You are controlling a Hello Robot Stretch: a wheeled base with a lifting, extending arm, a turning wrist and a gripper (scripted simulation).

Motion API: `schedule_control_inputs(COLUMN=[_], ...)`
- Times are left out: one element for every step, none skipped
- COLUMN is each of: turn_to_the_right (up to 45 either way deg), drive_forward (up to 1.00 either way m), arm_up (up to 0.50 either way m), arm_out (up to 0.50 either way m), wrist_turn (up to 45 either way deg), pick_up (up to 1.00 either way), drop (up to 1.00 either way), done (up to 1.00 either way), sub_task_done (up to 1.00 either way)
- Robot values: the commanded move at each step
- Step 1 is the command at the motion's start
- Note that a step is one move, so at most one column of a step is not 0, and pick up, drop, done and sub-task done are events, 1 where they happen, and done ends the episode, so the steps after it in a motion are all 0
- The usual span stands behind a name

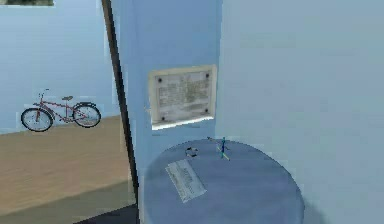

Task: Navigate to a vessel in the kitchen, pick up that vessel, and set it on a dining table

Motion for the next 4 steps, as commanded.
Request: schedule_control_inputs(turn_to_the_right=[21.0,-45.0,-45.0,-45.0], drive_forward=[0.0,0.0,0.0,0.0], arm_up=[0.0,0.0,0.0,0.0], arm_out=[0.0,0.0,0.0,0.0], wrist_turn=[0.0,0.0,0.0,0.0], pick_up=[0.0,0.0,0.0,0.0], drop=[0.0,0.0,0.0,0.0], done=[0.0,0.0,0.0,0.0], sub_task_done=[0.0,0.0,0.0,0.0])
